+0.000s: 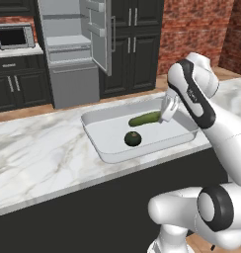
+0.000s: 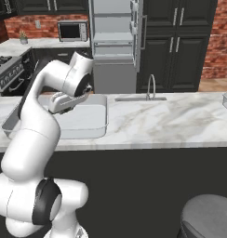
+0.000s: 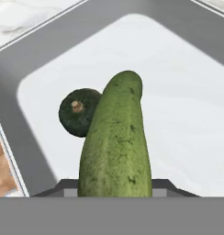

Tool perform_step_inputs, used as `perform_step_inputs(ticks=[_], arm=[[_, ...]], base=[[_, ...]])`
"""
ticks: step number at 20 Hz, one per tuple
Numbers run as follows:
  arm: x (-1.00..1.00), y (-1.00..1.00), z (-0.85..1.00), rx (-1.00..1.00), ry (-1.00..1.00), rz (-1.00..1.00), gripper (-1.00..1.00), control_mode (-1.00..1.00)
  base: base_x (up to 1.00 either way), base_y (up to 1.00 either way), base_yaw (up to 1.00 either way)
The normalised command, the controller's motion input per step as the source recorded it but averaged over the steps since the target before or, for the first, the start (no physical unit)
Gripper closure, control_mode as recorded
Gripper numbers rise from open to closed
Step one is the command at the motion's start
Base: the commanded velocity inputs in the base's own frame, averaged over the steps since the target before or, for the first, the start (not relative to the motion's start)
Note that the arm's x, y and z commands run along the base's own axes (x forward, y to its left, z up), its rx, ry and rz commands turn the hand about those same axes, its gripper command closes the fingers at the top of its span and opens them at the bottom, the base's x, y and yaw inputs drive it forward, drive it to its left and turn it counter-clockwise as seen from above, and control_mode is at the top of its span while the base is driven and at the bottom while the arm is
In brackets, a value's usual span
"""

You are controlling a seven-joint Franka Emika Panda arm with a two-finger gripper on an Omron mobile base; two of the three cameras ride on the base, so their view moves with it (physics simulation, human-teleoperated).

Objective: Place the cold items (cucumber and squash) from the fridge in one tupperware on the dining counter. Place the warm items (kebab skewer and hot dog) in the stove area in another tupperware.

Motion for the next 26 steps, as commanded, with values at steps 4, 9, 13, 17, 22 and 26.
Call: perform_step_inputs(ticks=[4,9,13,17,22,26], arm=[[0.38,0.09,-0.42,-0.02,0.0,-0.01,1.0,-1.0],[0.33,0.11,-0.38,-0.01,0.0,0.0,1.0,-1.0],[0.31,0.12,-0.36,-0.02,0.0,0.0,1.0,-1.0],[0.19,0.19,-0.39,-0.08,0.0,0.0,-1.0,-1.0],[0.0,0.11,-0.26,-0.07,-0.05,0.0,-1.0,-1.0],[-0.12,0.08,-0.02,-0.01,-0.03,-0.04,-1.0,-1.0]], base=[[0.0,0.0,0.0],[0.0,0.0,0.0],[0.0,0.0,0.0],[0.0,0.0,0.0],[0.0,0.0,0.0],[0.0,0.0,0.0]])
